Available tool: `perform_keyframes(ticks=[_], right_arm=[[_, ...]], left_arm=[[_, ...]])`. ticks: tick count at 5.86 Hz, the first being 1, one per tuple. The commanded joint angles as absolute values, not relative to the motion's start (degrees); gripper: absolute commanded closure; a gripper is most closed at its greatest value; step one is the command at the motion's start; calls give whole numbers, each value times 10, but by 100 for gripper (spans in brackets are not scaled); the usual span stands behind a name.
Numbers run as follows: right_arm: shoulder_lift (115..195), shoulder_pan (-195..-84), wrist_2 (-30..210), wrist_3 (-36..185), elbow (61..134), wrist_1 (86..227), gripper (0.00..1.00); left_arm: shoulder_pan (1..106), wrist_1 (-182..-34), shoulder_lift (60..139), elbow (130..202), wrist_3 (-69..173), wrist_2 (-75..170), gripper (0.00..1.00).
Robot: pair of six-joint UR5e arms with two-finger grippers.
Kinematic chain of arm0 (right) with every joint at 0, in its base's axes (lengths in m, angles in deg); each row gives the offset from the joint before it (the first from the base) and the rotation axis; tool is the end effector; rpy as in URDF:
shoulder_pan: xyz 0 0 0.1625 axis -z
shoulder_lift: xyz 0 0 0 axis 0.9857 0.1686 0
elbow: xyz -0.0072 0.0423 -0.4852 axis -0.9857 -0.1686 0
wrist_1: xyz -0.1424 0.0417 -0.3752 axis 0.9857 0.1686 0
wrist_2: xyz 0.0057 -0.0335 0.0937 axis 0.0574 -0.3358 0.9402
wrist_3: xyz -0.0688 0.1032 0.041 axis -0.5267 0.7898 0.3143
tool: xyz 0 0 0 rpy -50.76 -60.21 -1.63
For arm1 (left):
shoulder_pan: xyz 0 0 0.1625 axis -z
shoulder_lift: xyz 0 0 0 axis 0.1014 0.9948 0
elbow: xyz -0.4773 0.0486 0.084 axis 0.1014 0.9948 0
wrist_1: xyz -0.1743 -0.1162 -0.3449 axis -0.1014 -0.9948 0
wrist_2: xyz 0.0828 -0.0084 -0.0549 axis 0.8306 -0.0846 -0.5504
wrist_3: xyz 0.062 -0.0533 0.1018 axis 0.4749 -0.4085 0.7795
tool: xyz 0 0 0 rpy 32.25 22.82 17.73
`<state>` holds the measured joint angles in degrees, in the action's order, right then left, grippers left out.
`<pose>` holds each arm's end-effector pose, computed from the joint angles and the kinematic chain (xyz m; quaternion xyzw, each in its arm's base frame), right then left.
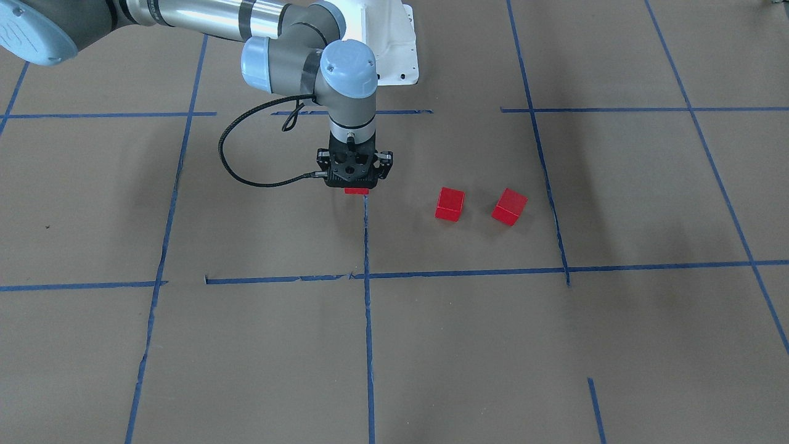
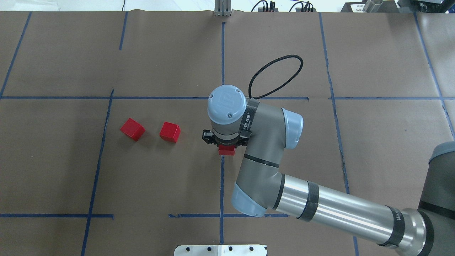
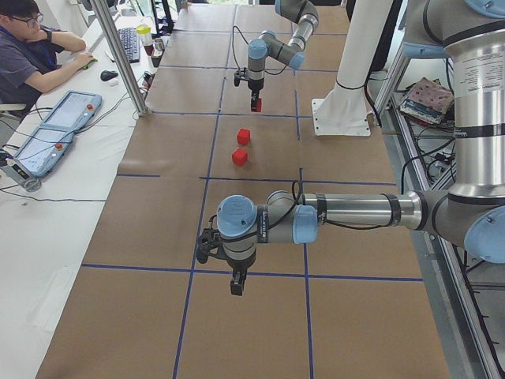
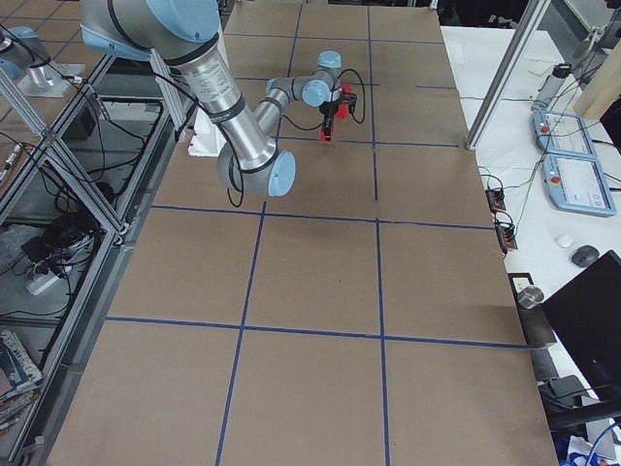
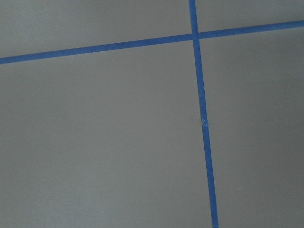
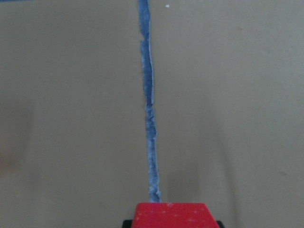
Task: Form red blocks into L shape at center
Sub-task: 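Carry the red cube with the right gripper to the grid center and lower it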
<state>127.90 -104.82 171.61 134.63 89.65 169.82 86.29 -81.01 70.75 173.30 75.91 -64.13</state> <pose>-0.6847 -0.4235 0.2675 0.0059 -0.3742 0.0446 0.9263 -0.0586 -0.3972 0.7466 0.0235 0.3671 0.0521 0.9284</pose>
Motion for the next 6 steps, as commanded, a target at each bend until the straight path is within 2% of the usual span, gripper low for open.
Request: perform_keyframes(ticks=[1,2,3,4,6], right_arm=[[1277,-1026,1696,1370,881,1675,75],[1277,-1026,1696,1369,881,1674,65],[1278,-1025,1695,1368,881,1675,25],[1278,-1025,1694,1360,881,1675,1],[1278,-1032,1700,1358,903,1678,0]], left_arm=[[863,-810,708,1733,759,-641,0],[862,-810,708,1733,759,-641,0],[863,-810,708,1733,759,-641,0],[863,-810,708,1733,759,-641,0],[862,-811,708,1733,759,-641,0]])
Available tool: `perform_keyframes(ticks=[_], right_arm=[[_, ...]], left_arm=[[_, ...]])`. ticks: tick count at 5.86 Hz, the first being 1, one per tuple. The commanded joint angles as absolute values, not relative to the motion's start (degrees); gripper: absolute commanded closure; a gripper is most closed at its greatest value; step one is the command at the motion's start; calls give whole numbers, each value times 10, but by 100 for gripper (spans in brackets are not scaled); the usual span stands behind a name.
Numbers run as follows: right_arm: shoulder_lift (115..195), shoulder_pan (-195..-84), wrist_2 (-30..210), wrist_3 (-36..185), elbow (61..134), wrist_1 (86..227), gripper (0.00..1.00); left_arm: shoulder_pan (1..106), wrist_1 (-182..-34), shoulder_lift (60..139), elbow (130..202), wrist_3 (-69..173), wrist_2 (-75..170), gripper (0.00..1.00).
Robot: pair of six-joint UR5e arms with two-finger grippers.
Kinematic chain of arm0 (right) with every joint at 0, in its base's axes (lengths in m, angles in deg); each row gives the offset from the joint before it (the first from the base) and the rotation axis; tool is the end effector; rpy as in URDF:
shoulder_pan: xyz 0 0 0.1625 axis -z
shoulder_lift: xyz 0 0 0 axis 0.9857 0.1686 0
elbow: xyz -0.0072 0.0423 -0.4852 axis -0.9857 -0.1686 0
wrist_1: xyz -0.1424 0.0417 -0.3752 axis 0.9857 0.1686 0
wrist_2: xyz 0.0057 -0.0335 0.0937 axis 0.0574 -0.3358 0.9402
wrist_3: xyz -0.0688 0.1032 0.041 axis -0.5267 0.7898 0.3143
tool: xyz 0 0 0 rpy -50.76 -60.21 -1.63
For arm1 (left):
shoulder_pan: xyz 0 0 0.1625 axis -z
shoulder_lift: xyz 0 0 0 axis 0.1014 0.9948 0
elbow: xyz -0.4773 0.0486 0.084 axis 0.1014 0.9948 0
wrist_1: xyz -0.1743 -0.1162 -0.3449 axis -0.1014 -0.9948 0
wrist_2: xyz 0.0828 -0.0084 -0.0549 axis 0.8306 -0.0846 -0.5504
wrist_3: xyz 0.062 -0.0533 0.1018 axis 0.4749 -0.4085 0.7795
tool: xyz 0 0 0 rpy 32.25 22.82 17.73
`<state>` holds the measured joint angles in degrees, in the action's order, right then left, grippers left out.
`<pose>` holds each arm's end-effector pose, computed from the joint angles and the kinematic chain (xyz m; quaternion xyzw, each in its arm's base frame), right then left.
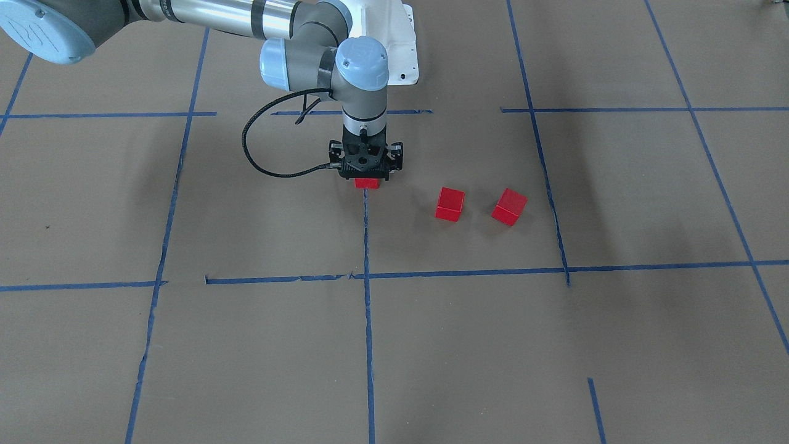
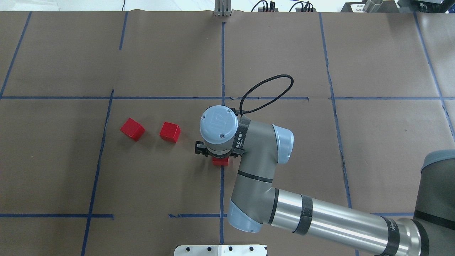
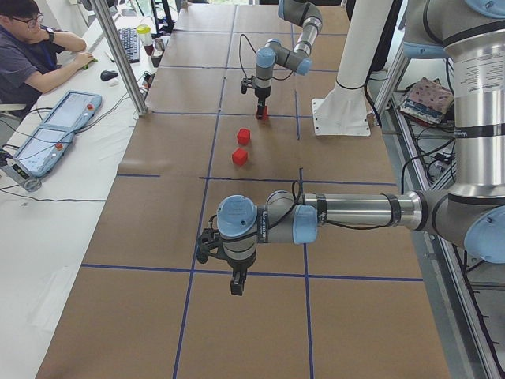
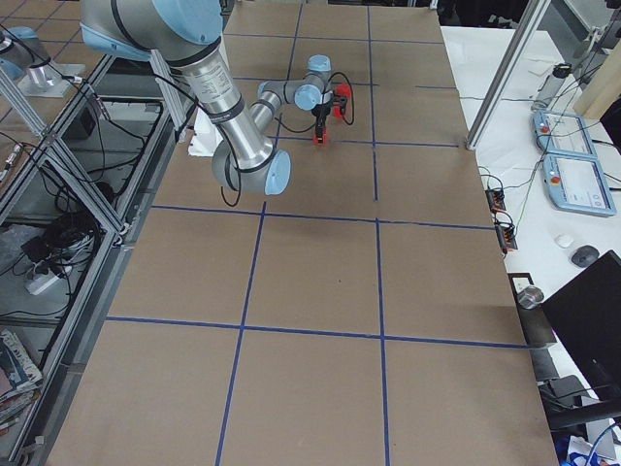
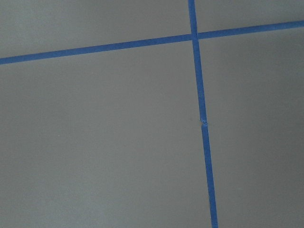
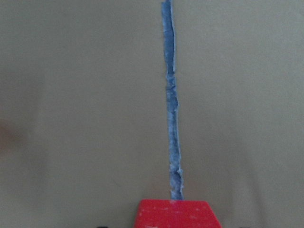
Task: Form red blocks into L shape at center
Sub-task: 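Carry the red cube with the right gripper to the grid center and lower it, then open the right gripper and lift the right arm away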
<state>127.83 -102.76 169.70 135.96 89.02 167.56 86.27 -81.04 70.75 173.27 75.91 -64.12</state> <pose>-0.7018 -0.4041 0.2658 0.0144 -0.3832 0.0428 0.9226 -0.0585 -0.3972 0.7468 0.0234 0.3670 0.0523 0.9285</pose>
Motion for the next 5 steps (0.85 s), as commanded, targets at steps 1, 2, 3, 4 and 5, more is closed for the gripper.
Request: perform_keyframes(ticks=[1,2,3,4,5], right_arm=[[1278,-1062,1724,1333,925,1695,0],[1280,-1109,1770,1281,942,1724,0],[1284,-1164,1818,1225,946,1744,0],[1309,-1216,1857,1159,951,1752,0],[1360,-1270,1887,1061,970,1753,0]], left_arm=[[862,-811,709,1734,759,-641,0],[857,-812,710,1735,762,-641,0],[829,-811,714,1740,758,-638,0],[829,-844,739,1745,757,-641,0],[829,-923,762,1741,754,-641,0]])
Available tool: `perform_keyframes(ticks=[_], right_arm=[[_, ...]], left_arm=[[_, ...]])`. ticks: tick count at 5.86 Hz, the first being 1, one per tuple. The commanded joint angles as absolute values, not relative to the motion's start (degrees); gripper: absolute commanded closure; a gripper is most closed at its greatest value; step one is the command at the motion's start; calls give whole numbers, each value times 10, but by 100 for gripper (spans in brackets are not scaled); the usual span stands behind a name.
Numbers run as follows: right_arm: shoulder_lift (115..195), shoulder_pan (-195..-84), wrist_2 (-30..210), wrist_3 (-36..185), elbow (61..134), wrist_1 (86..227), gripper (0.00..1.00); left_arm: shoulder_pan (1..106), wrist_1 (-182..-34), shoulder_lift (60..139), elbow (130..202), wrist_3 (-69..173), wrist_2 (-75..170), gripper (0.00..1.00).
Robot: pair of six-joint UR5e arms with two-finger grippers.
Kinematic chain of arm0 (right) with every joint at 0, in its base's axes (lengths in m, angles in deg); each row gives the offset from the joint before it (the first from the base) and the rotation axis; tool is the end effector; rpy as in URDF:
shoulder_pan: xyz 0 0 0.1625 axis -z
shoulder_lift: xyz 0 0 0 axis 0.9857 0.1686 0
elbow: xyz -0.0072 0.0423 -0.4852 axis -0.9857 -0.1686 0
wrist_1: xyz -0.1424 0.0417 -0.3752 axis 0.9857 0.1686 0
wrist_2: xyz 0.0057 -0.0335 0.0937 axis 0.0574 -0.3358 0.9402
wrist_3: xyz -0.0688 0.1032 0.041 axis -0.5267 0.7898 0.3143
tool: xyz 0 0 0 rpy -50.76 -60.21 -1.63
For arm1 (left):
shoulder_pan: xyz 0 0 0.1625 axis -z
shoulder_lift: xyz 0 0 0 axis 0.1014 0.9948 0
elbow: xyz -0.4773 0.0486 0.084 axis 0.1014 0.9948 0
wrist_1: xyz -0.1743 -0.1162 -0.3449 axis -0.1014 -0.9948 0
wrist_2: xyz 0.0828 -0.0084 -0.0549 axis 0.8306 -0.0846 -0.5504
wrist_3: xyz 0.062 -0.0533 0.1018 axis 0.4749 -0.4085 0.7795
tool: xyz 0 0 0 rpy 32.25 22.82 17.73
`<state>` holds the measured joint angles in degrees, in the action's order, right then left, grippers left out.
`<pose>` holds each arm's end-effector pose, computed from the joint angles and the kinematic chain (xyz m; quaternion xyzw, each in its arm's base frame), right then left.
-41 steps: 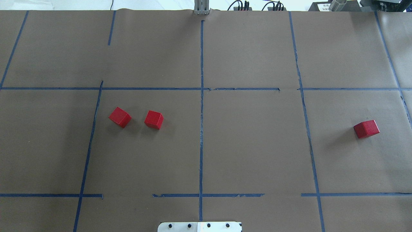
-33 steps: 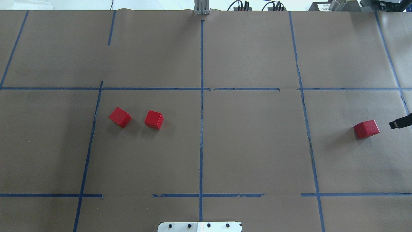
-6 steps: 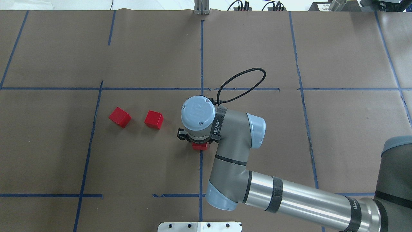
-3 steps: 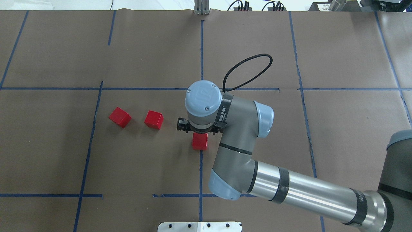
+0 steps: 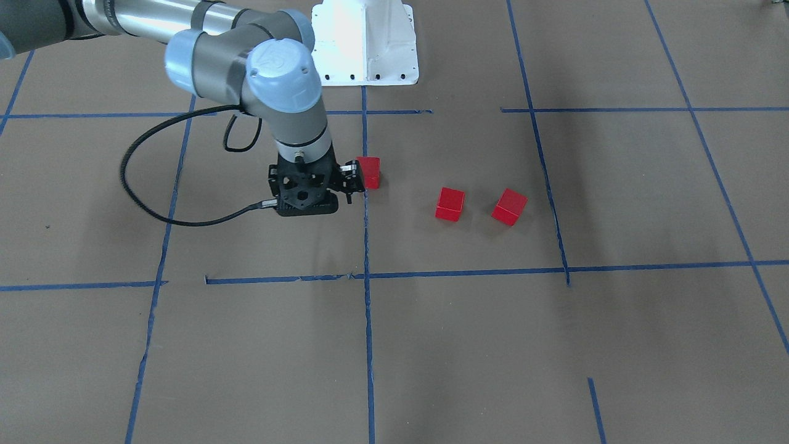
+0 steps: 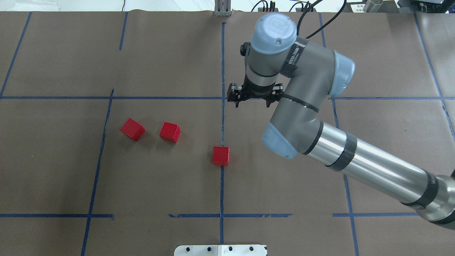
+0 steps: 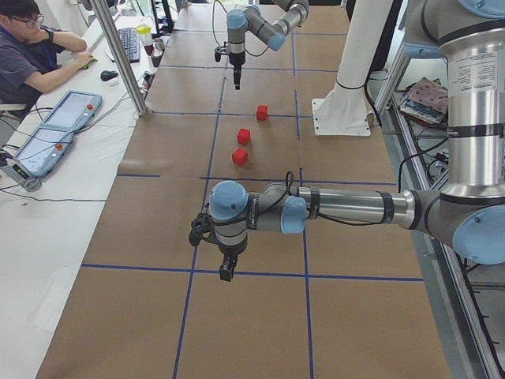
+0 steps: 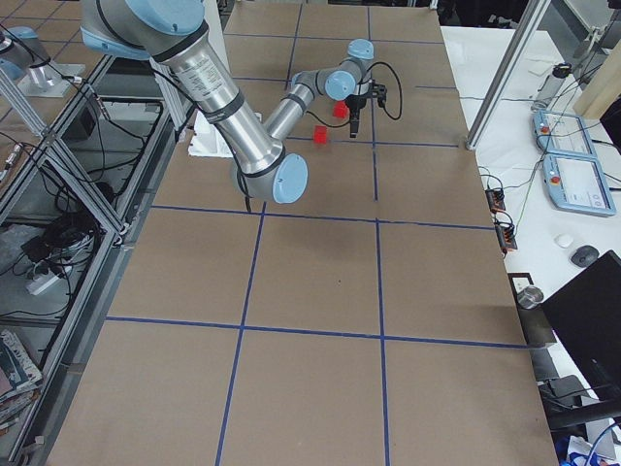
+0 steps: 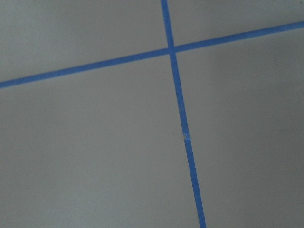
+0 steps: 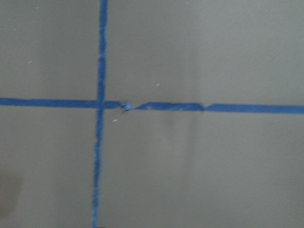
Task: Form red blocks into L shape at center
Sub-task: 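Open the right gripper and lift the right arm away, then reach the left gripper to the pair and grasp the cube nearer center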
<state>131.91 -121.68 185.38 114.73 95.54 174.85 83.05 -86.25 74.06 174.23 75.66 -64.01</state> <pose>-0.5206 -0.5545 0.2823 0.0142 -0.3954 -0.0167 0.9182 -0.0355 -0.4419 0.7051 0.0889 0.3606 0.1064 0.9224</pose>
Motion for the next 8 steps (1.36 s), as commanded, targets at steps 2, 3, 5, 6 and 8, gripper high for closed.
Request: perform_keyframes(ticks=[2,3,5,6,8], right_arm=[[1458,-1391,1911,822,974,1753,0],[1513,-1455,1932,698,975,1753,0],[1664,-1586,1968,483,1017,1751,0],[1748,-1635,1968,453,1069,1752,0],[1858,-1663,1968,462,1132,1746,0]], left_arm=[[800,-952,772,1741,699,-715,0],[773,-960,795,1748,653,-714,0],[691,-967,802,1797,606,-710,0],[611,-962,829,1811,535,-710,0],[514,-964,920,1816,365,-625,0]])
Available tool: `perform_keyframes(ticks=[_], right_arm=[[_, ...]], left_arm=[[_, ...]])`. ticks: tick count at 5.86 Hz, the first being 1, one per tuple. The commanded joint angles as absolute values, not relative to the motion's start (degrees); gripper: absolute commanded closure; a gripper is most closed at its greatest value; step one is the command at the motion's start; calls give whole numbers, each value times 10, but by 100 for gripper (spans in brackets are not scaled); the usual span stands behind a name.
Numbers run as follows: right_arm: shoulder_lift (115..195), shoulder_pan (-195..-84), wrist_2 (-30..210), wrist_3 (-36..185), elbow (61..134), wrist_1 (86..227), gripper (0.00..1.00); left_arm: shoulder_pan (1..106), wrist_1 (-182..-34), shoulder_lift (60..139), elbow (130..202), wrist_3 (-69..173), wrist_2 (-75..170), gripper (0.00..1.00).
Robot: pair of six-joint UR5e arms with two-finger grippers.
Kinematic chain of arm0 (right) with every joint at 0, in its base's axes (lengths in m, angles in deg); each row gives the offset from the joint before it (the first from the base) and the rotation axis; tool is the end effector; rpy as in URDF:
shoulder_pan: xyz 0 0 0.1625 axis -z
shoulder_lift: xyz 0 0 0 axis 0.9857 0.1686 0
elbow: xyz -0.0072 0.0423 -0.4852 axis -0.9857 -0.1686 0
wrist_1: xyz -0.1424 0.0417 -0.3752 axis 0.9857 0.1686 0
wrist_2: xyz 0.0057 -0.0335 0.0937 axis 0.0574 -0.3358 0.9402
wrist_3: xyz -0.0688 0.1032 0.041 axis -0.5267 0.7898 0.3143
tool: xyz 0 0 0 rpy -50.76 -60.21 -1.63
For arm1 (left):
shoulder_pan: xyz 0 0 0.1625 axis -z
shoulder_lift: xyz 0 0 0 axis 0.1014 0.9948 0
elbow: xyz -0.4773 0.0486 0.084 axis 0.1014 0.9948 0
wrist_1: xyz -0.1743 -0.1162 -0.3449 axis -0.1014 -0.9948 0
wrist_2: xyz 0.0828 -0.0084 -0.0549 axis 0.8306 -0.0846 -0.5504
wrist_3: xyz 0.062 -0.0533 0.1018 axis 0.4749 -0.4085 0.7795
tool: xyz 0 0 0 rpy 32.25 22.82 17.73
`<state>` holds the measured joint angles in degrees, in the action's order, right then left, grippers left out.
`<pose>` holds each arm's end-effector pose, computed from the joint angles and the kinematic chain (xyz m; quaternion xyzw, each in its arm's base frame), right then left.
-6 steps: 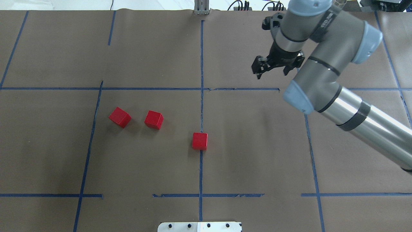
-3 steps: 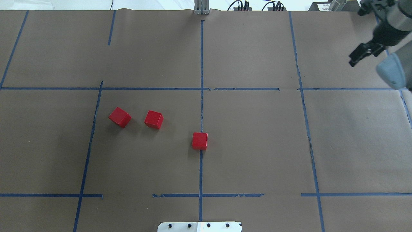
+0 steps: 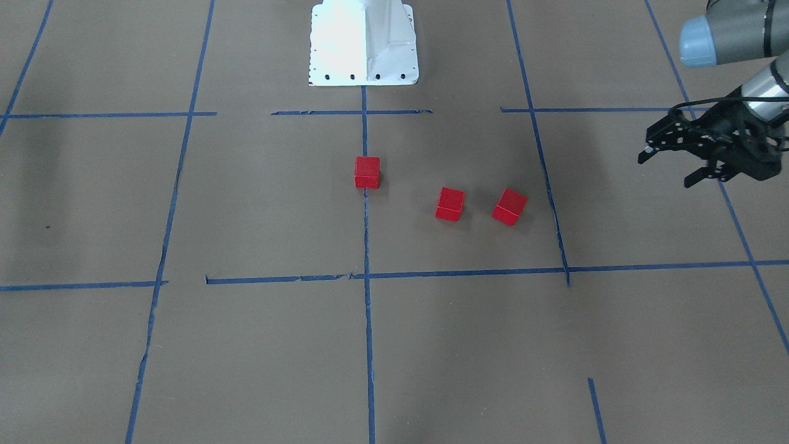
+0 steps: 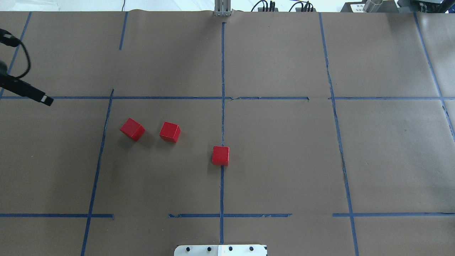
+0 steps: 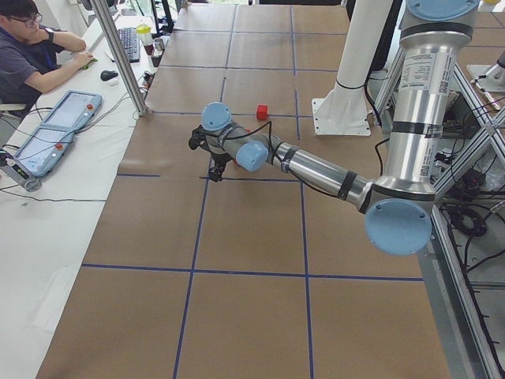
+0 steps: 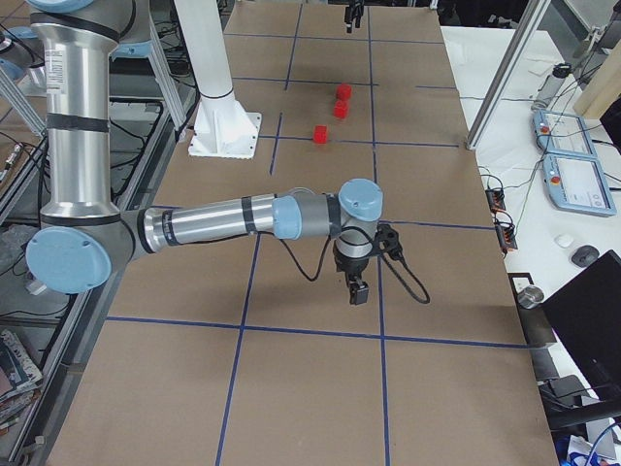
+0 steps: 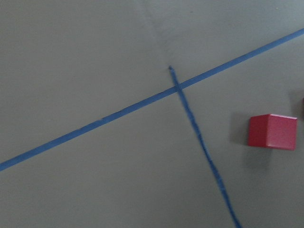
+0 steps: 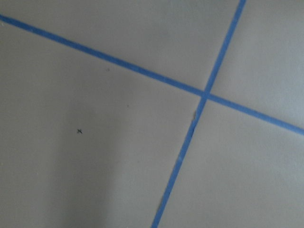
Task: Form red blocks into L shape at center
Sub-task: 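Reach the left gripper to the pair and grasp the cube nearer center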
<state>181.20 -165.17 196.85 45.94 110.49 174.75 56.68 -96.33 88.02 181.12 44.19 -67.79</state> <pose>0.0115 -0.4328 0.6766 0.0587 -0.3351 -0.1549 0.9275 0.2194 -0.5039 0.4955 0.1180 0.4685 0.1692 0.8590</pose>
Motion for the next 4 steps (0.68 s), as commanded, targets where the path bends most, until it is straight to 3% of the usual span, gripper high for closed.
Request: perform_keyframes(ticks=[1,4], right_arm=[[1859,-1663,1968,463,1131,1746,0],[1860,-1662,1968,463,1128,1746,0]], left_arm=[[424,-962,961,1813,280,-530,0],[287,-832,1097,1773,157,-387,0]])
